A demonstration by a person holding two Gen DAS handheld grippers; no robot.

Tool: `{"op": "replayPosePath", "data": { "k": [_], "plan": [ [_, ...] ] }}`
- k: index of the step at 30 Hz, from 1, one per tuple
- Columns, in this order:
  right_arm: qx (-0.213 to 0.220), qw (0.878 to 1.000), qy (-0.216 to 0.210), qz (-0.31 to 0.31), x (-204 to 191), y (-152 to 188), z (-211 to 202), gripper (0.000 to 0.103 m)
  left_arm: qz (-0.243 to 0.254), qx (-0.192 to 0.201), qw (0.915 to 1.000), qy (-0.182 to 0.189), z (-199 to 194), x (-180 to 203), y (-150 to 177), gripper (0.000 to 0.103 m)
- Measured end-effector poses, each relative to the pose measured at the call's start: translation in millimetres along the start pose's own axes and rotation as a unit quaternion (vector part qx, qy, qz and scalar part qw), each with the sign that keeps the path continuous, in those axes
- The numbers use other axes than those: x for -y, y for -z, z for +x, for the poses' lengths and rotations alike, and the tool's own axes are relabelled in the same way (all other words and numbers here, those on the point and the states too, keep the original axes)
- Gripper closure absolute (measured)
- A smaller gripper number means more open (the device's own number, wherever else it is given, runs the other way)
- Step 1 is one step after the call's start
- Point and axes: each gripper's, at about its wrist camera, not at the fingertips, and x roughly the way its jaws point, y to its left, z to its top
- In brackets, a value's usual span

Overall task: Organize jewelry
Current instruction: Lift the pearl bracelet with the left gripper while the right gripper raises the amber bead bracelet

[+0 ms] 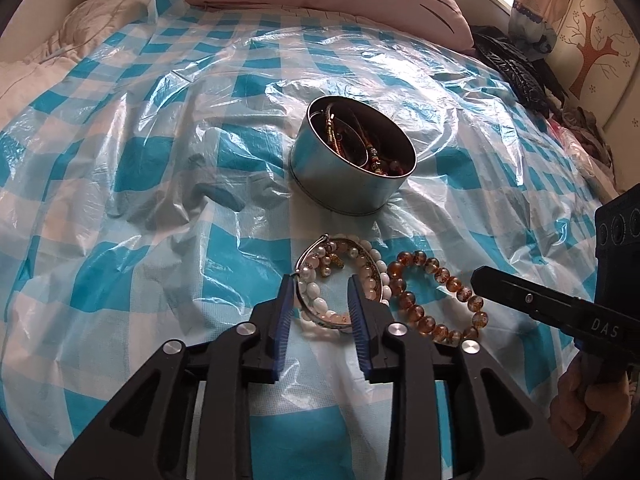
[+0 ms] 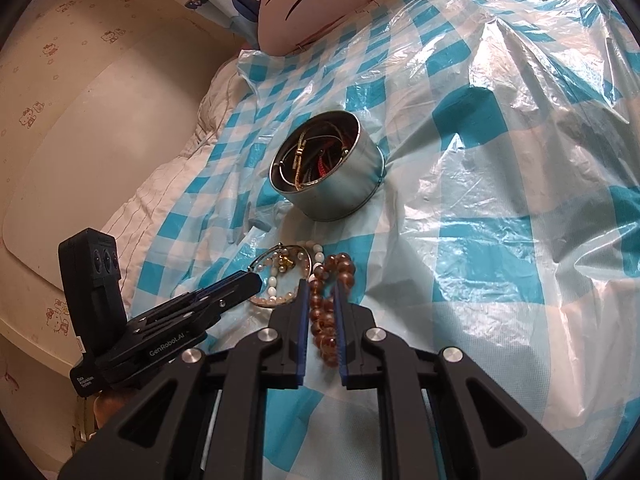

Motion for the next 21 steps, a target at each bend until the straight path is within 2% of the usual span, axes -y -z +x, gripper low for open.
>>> {"op": "replayPosePath", "data": {
  "k": [2, 4, 9, 12, 16, 17, 19, 21],
  "plan": [
    [-0.008, 1.0, 0.004, 0.005, 2.0, 0.5, 3.1, 0.087, 0.001, -0.002, 1.0, 0.002, 0.7, 0.3, 0.3, 0.073],
    [-0.015, 1.0, 0.007, 0.007, 2.3, 1.2, 5.9, 0.079, 0.0, -0.001, 1.0, 0.002, 1.1, 0.0, -0.2, 0.073],
    [-0.014, 1.0, 0.017, 0.003, 0.1, 1.3, 6.3, 0.078, -0.012, 0.003, 0.9999, -0.01, 1.6, -5.8, -2.6, 0.073],
    [-0.034, 0.999, 0.029, -0.008, -3.9, 1.6, 15.3, 0.077, -0.017, 0.0, 0.9997, -0.016, 8.3, -12.8, -7.9, 0.073],
    [-0.066, 0.993, 0.082, -0.061, -20.2, 4.3, 38.4, 0.078, -0.01, -0.008, 0.9999, -0.005, 17.0, -11.2, -11.1, 0.073],
    [-0.065, 0.99, 0.099, -0.08, -26.5, 5.5, 40.3, 0.08, -0.002, -0.011, 0.9999, -0.006, 18.3, -8.1, -10.2, 0.083],
    [-0.062, 0.989, 0.092, -0.093, -31.1, 7.2, 39.9, 0.093, 0.021, -0.003, 0.9996, -0.019, 15.2, -1.4, -9.0, 0.094],
    [-0.042, 0.991, 0.084, -0.092, -30.9, 5.9, 31.8, 0.095, 0.025, 0.008, 0.9995, -0.018, 9.1, 1.2, -8.5, 0.096]
  ]
}}
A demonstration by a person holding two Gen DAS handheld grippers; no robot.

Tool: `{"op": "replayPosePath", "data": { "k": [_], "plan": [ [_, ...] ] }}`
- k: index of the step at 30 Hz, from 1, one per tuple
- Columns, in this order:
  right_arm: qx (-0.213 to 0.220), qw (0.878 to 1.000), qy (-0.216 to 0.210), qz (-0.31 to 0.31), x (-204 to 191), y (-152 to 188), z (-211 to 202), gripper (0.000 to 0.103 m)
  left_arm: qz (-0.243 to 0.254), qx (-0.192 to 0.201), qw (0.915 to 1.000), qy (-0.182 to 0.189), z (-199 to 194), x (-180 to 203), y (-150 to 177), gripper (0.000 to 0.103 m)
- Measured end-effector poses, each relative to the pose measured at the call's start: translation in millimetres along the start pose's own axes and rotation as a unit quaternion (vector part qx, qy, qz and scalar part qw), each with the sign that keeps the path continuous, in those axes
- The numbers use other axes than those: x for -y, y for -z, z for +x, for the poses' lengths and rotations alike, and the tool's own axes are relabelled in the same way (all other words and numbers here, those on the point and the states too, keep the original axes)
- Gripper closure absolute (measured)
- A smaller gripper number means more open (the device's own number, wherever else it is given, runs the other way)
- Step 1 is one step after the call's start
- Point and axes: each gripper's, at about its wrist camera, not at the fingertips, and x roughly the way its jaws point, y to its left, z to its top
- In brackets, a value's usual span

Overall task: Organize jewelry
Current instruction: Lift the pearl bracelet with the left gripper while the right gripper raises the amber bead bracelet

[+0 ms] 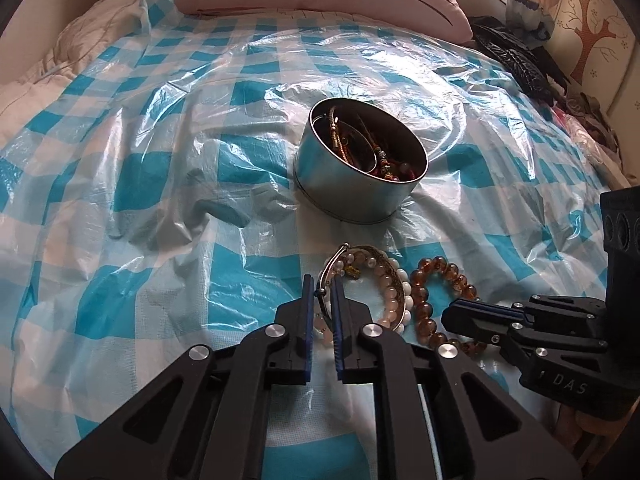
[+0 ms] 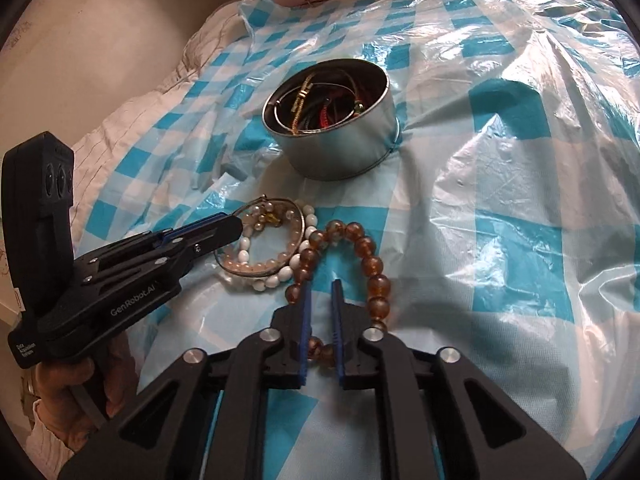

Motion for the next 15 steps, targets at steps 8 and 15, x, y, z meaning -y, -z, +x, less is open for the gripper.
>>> {"op": "replayPosePath", "data": {
  "k": [8, 15],
  "plan": [
    [0.023, 1.0, 0.016, 0.011, 9.8, -6.7, -3.4, 0.074, -0.001, 0.031, 0.9994, 0.018, -18.5, 1.1, 1.3, 0.097],
    [0.011, 0.997, 0.073, -0.036, 4.3, -5.3, 4.9, 0.07, 0.003, 0.022, 0.9993, 0.03, -15.1, 3.3, 3.0, 0.096]
  ]
}}
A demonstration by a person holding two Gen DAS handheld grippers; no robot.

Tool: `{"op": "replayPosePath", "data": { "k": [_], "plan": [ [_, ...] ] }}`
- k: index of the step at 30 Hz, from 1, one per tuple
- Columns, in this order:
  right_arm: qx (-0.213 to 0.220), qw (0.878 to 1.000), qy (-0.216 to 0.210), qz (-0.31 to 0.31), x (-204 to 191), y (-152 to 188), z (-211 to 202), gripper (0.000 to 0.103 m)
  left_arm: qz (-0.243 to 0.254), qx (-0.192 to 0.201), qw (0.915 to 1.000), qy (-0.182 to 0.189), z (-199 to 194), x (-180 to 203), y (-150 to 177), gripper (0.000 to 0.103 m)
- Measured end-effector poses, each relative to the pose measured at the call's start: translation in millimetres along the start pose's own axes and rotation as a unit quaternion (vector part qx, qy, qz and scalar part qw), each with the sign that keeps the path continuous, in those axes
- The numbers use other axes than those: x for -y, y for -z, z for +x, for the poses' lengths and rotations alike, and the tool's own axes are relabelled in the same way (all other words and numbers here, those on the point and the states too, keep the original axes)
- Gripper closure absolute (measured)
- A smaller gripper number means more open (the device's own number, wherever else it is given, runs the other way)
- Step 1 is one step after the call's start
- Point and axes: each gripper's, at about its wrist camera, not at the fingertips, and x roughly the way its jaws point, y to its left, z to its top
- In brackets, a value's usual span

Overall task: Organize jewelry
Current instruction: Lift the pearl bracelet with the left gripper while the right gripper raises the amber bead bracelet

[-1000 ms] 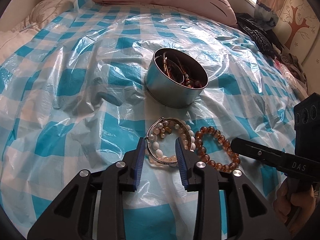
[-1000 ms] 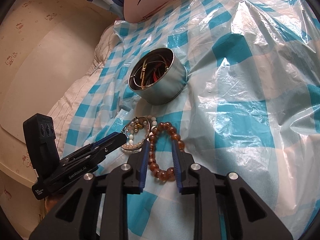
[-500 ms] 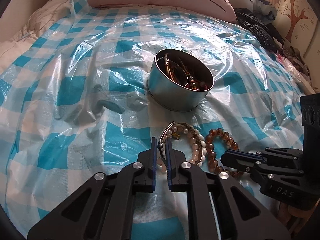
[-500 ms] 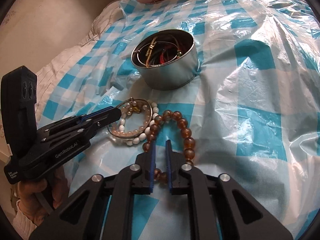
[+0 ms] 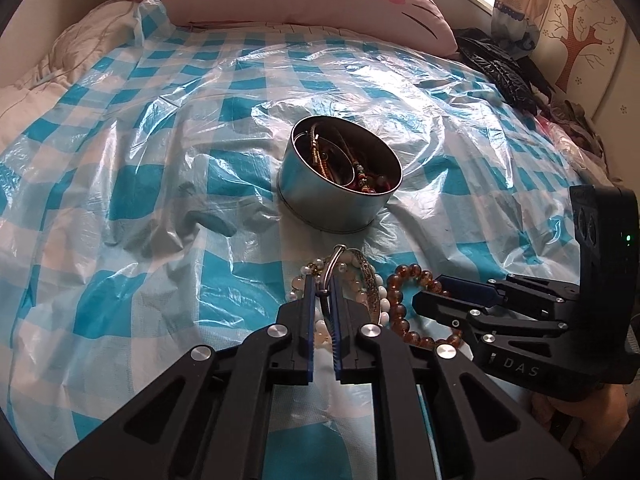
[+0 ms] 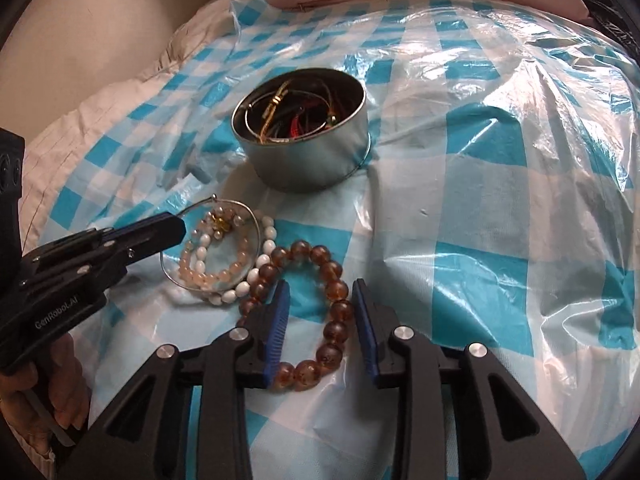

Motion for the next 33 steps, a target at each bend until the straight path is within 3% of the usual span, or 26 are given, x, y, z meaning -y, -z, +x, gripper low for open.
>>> {"op": "replayPosePath", "data": {
  "k": [5, 8, 11, 14, 18, 25, 33],
  "plan": [
    [-0.026, 0.998, 0.034, -0.038, -7.7, 2.5, 9.6, 0.071, 0.011, -0.003, 0.9999, 0.011, 1.1, 5.6, 1.1, 0.096],
    [-0.025, 0.998, 0.026, -0.041, -11.0, 4.4, 7.0, 0.091, 0.019, -0.009, 0.9996, 0.018, 3.2, 9.2, 1.8, 0.096],
    [0.0, 0.996, -0.07, 0.047, 10.7, 4.0, -8.9, 0.09, 0.011, -0.002, 0.9994, 0.033, -1.0, 7.6, 2.3, 0.096],
    [0.049, 0.971, -0.185, 0.146, 37.8, 11.1, -28.4, 0.09, -0.006, 0.011, 0.9979, 0.063, -8.0, 4.1, 1.2, 0.096],
    [0.085, 0.951, -0.231, 0.186, 50.7, 17.6, -40.6, 0.09, -0.003, 0.027, 0.997, 0.072, -15.4, 8.1, 1.0, 0.096],
    [0.095, 0.951, -0.237, 0.175, 46.2, 14.3, -45.1, 0.09, 0.041, 0.034, 0.9978, 0.04, -17.9, 28.2, 4.4, 0.096],
    [0.109, 0.964, -0.201, 0.139, 32.9, 12.3, -53.7, 0.09, 0.074, 0.06, 0.9954, -0.008, -28.5, 43.1, 7.0, 0.096]
  ]
}}
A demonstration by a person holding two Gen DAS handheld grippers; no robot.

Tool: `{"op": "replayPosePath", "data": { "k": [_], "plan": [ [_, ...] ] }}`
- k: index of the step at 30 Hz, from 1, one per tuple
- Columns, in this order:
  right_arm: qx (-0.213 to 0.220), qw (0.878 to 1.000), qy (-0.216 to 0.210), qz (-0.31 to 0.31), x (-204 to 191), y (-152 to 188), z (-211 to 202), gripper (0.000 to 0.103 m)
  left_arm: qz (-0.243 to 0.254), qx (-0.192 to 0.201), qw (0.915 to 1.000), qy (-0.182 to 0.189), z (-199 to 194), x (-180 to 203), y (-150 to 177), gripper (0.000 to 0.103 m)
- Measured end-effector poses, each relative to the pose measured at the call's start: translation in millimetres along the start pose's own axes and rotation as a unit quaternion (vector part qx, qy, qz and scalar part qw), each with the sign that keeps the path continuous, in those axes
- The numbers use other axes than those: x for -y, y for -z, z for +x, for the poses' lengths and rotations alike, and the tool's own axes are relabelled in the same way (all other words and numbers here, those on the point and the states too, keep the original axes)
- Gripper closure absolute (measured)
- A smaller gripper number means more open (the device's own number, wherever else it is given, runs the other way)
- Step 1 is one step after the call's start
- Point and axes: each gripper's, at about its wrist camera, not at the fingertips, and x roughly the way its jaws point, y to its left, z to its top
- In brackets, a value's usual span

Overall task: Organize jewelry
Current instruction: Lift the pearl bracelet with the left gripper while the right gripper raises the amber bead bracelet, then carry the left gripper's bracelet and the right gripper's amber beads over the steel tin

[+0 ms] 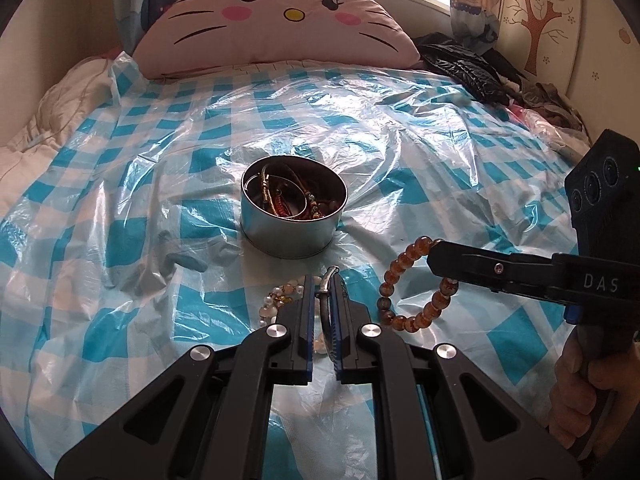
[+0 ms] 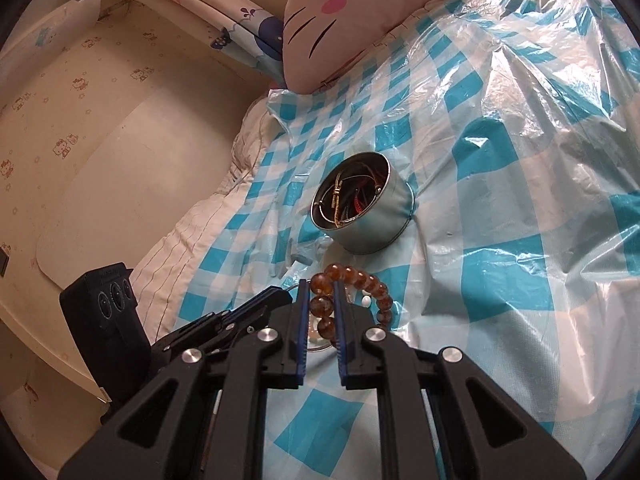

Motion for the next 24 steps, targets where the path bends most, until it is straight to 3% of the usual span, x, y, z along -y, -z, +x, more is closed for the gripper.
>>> {"op": "replayPosePath", "data": {
  "k": [9, 24],
  "plan": [
    [0.013, 0.999, 0.015, -0.035, -12.1, 0.5, -1.5, 0.09, -0.018, 0.03, 0.9993, -0.015, -11.8, -8.3, -4.9, 0.096],
    [0.028, 0.997, 0.023, -0.073, -23.0, -4.2, 2.9, 0.09, -0.057, 0.061, 0.9965, -0.003, -18.6, -23.1, -14.3, 0.096]
  ]
}}
